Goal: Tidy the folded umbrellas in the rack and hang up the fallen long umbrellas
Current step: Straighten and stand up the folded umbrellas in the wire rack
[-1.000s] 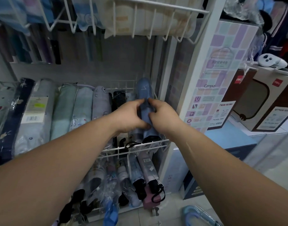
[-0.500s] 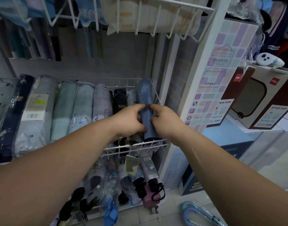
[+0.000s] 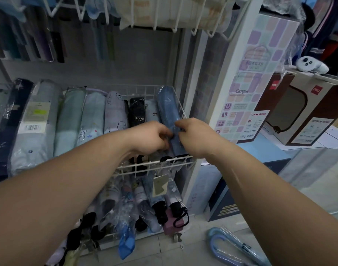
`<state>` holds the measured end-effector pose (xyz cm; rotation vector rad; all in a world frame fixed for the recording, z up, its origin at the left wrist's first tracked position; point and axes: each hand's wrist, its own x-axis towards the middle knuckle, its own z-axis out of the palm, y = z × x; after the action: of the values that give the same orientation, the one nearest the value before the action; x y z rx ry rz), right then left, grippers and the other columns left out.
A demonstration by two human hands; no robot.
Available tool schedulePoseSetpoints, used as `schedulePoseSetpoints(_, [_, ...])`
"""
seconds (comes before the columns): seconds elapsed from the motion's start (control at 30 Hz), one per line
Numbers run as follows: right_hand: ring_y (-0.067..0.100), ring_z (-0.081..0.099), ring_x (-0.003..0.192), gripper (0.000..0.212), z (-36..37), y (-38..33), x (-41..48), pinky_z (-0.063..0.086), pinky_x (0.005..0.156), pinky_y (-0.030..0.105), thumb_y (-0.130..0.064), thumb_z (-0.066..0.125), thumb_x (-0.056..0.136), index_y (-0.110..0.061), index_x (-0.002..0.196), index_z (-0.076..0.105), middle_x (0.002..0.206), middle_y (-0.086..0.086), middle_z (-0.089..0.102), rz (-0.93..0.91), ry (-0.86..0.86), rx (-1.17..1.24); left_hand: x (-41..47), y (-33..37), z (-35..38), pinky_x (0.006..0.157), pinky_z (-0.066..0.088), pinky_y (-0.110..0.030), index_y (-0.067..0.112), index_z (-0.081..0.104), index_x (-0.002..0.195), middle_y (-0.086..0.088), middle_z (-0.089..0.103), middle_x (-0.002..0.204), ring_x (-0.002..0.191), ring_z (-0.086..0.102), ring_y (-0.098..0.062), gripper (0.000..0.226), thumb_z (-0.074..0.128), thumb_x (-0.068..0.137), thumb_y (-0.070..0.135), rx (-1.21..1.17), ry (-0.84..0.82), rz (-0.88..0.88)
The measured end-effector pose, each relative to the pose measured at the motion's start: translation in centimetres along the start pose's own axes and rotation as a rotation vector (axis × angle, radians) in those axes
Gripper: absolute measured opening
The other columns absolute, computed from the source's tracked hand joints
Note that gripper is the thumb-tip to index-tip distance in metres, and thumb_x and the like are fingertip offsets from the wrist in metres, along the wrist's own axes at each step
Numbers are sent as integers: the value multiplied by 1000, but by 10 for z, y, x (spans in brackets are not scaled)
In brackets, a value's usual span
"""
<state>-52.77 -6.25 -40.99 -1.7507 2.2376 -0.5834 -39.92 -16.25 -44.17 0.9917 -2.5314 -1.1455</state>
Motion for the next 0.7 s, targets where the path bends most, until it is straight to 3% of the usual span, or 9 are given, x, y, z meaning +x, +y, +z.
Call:
schedulePoseSetpoints(0.07, [26, 49, 74, 22, -1, 3, -9, 34, 54, 29, -1, 41, 93, -11, 80, 55, 77, 9, 54, 19, 2, 99, 3, 1, -4, 86, 54, -30, 20, 75, 106, -3, 76, 102, 93, 69, -17, 27, 65, 89, 0, 0, 120, -13])
schedulePoseSetpoints(0.17, [25, 59, 88, 28, 4, 8, -22, 43, 68, 31, -5, 42, 98, -8, 109, 68, 100, 11, 68, 15, 52, 308, 13, 1, -2, 104, 46, -29, 24, 58, 138, 0, 61, 137, 121, 59, -17, 50, 63, 93, 4, -32, 281, 29])
schedulePoseSetpoints(0.27, [22, 59, 113, 38, 12, 7, -22, 48, 94, 34, -7, 41, 102, -11, 136, 58, 125, 5, 64, 6, 122, 329, 25, -6, 5, 110, 46, -42, 29, 41, 151, -3, 51, 149, 128, 57, -25, 65, 66, 94, 13, -218, 254, 12])
schedulePoseSetpoints(0.33, [26, 55, 123, 41, 19, 7, -16, 45, 101, 34, -8, 40, 103, -11, 142, 53, 137, 10, 59, 7, 162, 307, 29, -9, 10, 110, 46, -44, 30, 39, 153, -4, 52, 148, 127, 58, -25, 72, 69, 88, 18, -286, 218, 6])
schedulePoseSetpoints(0.4, [29, 57, 117, 40, 25, 9, -12, 43, 89, 27, -7, 40, 102, -10, 138, 56, 134, 13, 61, 0, 199, 255, 31, -10, 12, 110, 46, -44, 29, 36, 154, -5, 51, 149, 128, 56, -24, 75, 68, 87, 16, -287, 190, 9])
schedulePoseSetpoints(0.5, [34, 59, 95, 29, 34, 13, -11, 30, 67, 23, -4, 44, 97, -4, 117, 66, 112, 17, 68, -76, 252, 109, 31, -9, 12, 110, 46, -43, 25, 34, 155, -8, 49, 150, 129, 55, -25, 73, 66, 91, 11, -245, 180, 11])
schedulePoseSetpoints(0.6, [37, 61, 99, 30, 41, 21, -9, 36, 71, 29, -3, 47, 94, -5, 116, 67, 114, 15, 68, -145, 254, -79, 29, -5, 10, 109, 47, -40, 22, 35, 155, -9, 53, 147, 126, 58, -24, 66, 64, 95, 16, -142, 155, 24])
schedulePoseSetpoints(0.7, [35, 60, 95, 31, 40, 25, -11, 37, 69, 30, 0, 45, 94, -6, 117, 65, 109, 13, 67, -154, 238, -100, 29, -1, 4, 102, 44, -25, 18, 36, 154, -8, 57, 143, 124, 59, -23, 61, 61, 98, 17, 28, 145, 37])
